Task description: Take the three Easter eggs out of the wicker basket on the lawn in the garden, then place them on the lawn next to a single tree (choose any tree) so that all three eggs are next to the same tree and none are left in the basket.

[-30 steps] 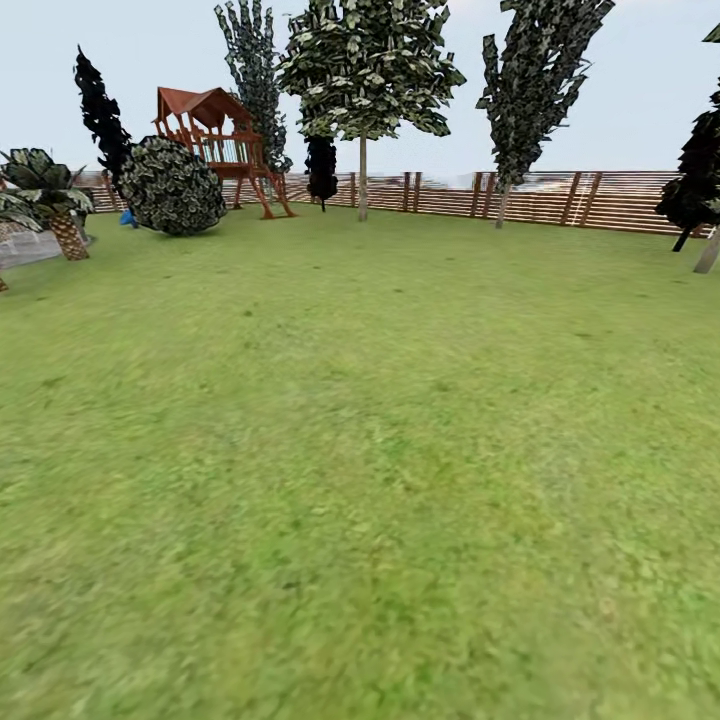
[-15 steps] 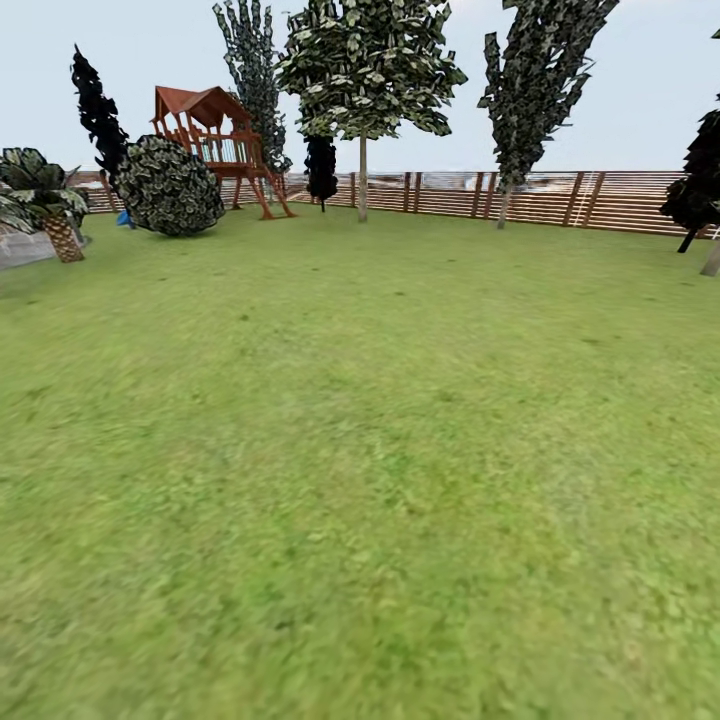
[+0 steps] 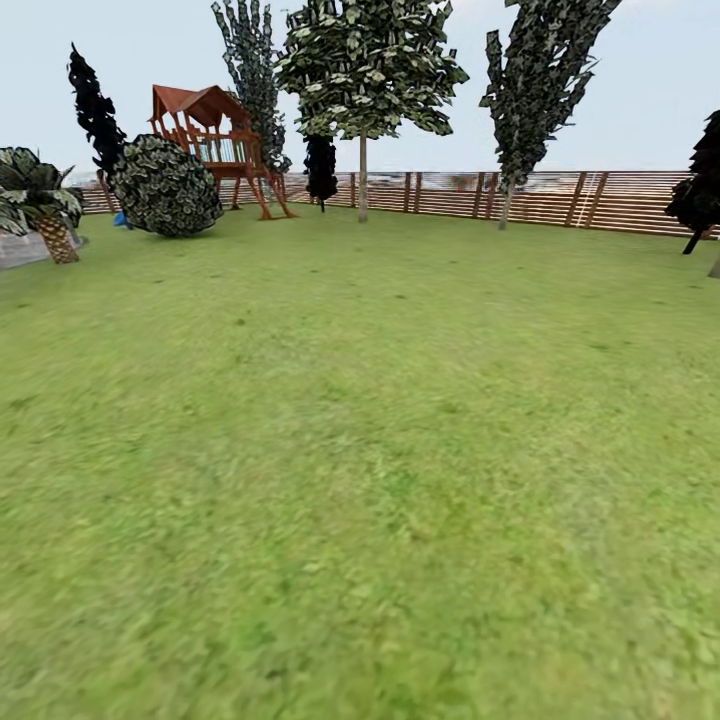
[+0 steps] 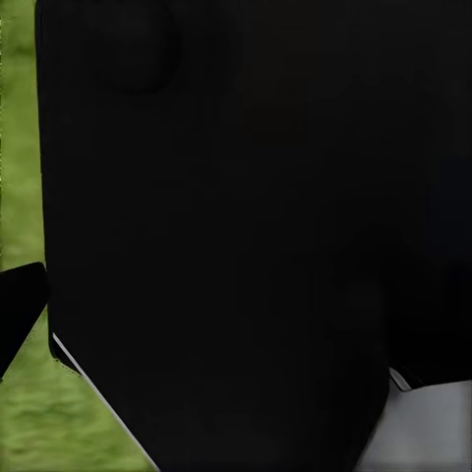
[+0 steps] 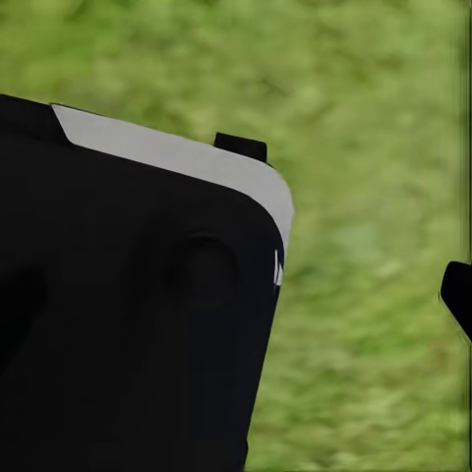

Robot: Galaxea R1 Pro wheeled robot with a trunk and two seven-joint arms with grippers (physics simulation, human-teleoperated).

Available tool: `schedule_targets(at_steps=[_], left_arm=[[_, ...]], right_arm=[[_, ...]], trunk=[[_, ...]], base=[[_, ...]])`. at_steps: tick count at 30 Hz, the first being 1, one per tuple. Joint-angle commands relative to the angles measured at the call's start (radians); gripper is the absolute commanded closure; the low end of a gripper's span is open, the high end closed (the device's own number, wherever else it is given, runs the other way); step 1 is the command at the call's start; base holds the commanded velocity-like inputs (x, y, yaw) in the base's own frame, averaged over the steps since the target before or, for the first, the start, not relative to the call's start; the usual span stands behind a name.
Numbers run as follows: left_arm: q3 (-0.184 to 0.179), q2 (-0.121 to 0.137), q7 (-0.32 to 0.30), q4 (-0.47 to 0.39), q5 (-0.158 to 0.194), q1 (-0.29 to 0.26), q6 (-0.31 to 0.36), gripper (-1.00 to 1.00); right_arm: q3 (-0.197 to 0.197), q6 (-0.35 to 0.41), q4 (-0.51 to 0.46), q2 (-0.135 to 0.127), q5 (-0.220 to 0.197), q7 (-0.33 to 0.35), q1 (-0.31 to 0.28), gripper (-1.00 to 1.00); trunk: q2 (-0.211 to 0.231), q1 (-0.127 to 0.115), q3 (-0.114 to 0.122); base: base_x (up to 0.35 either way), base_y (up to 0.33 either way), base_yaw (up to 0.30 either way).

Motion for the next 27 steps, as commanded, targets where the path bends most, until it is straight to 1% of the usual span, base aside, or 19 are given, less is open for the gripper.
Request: schedule_targets(at_steps=[1,7,13,27], left_arm=[[0.006,0.0,0.0,0.0,0.006,-0.001,-0.002,-1.0],[0.006,-0.001,0.0,0.0,0.006,0.0,-0.002,-1.0],[0.006,-0.001,0.0,0.0,0.006,0.0,-0.002,-1.0],[0.006,-0.001,0.0,0.001,0.006,-0.001,-0.002,-1.0]], right_arm=[[0.003,-0.002,0.001,-0.001,0.005,-0.001,-0.001,-1.0],[0.008,0.0,0.005,-0.002,0.008,0.005,-0.001,-1.0],[0.024,0.0,0.013,-0.002,0.036,0.008,-0.001,-1.0],[0.024,0.001,0.013,-0.002,0.037,0.007,-0.001,-1.0]], trunk=[[0.0,0.001,-0.001],[0.0,0.001,-0.001],[0.0,0.001,-0.001],[0.0,0.001,-0.001]], base=[[0.339,0.0,0.0],[0.338,0.0,0.0],[0.338,0.0,0.0],[0.339,0.0,0.0]])
